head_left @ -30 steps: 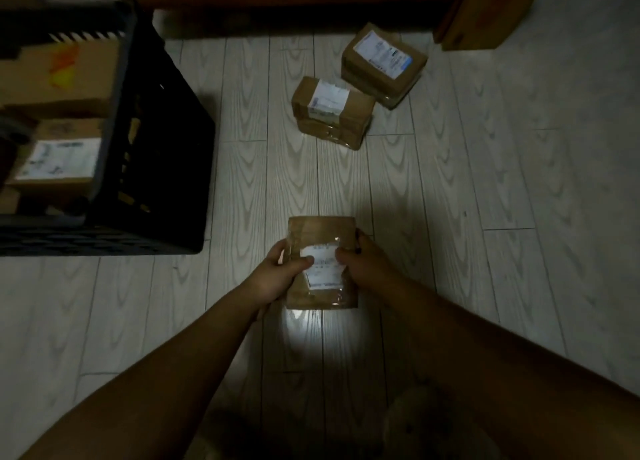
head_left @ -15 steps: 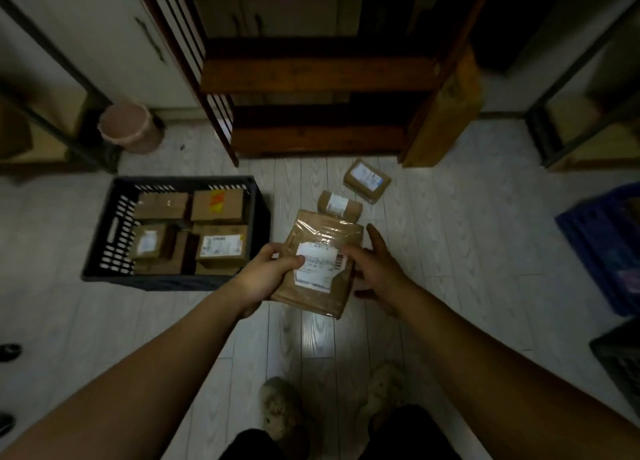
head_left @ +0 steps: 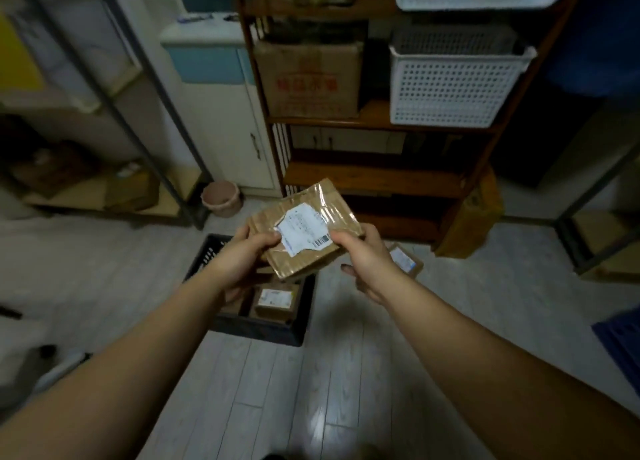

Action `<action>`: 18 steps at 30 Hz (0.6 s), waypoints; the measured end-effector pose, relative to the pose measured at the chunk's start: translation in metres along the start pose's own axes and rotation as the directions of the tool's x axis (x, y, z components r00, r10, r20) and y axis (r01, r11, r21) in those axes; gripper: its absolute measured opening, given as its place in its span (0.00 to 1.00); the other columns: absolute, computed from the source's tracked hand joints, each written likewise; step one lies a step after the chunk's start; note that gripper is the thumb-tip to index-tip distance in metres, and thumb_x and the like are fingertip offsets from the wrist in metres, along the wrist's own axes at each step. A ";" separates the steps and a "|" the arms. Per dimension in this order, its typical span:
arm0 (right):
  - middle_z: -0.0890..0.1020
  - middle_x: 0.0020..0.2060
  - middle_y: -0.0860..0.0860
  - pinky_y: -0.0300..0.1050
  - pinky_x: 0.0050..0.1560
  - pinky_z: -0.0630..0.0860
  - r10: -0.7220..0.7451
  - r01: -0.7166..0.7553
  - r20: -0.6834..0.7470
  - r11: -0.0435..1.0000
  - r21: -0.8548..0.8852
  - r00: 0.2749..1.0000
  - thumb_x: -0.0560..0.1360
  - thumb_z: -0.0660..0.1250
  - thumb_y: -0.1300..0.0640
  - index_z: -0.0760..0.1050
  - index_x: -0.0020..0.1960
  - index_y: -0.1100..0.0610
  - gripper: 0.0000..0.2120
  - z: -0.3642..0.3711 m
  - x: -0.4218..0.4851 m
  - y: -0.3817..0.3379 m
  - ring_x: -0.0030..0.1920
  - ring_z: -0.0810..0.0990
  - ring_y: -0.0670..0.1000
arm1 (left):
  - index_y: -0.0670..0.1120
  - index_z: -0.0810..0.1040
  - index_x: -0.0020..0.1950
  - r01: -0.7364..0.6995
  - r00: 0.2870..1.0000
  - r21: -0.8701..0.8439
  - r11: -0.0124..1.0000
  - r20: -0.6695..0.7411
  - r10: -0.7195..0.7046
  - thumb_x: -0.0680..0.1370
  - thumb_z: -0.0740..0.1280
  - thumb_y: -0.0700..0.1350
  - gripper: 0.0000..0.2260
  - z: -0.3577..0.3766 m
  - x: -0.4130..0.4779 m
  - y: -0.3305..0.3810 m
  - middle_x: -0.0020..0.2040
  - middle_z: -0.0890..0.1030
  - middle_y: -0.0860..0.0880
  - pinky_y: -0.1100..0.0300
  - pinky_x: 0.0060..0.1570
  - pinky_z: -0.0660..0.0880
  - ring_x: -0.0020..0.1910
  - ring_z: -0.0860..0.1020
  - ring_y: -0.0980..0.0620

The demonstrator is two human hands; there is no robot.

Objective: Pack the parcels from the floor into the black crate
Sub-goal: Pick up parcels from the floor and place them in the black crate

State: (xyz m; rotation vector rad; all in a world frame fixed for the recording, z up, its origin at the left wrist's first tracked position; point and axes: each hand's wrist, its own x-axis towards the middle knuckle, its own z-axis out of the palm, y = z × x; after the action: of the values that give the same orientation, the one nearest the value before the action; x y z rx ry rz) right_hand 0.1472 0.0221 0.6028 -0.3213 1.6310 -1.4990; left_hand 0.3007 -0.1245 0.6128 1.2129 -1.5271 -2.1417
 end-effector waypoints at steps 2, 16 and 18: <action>0.76 0.50 0.40 0.41 0.45 0.72 -0.051 0.057 0.064 0.995 -0.085 0.997 0.67 0.71 0.45 0.66 0.60 0.42 0.24 0.018 -0.001 -0.015 0.47 0.75 0.40 | 0.60 0.71 0.56 -0.031 0.998 0.033 0.999 -0.062 0.033 0.70 0.70 0.49 0.17 -0.017 -0.010 0.022 0.51 0.82 0.44 0.39 0.48 0.77 0.49 0.81 0.41; 0.75 0.55 0.45 0.55 0.65 0.71 -0.108 0.143 0.183 0.972 -0.188 0.977 0.76 0.65 0.51 0.64 0.70 0.47 0.24 0.246 0.012 -0.023 0.61 0.75 0.51 | 0.55 0.65 0.70 -0.040 0.993 0.111 0.993 -0.104 0.051 0.75 0.67 0.48 0.25 -0.223 -0.029 0.066 0.54 0.81 0.49 0.59 0.32 0.77 0.45 0.83 0.49; 0.75 0.55 0.44 0.55 0.66 0.70 -0.102 0.137 0.180 0.971 -0.198 0.978 0.76 0.66 0.50 0.64 0.71 0.47 0.24 0.272 0.012 -0.016 0.61 0.74 0.50 | 0.54 0.62 0.72 -0.031 0.993 0.116 0.993 -0.112 0.044 0.75 0.66 0.47 0.27 -0.247 -0.030 0.068 0.55 0.80 0.48 0.58 0.35 0.76 0.49 0.81 0.48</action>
State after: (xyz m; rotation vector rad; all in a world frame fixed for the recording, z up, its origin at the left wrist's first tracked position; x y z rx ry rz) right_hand 0.3324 -0.1745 0.6408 -0.6565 1.6591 -1.3492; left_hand 0.4842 -0.2998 0.6599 1.3085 -1.6282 -1.9484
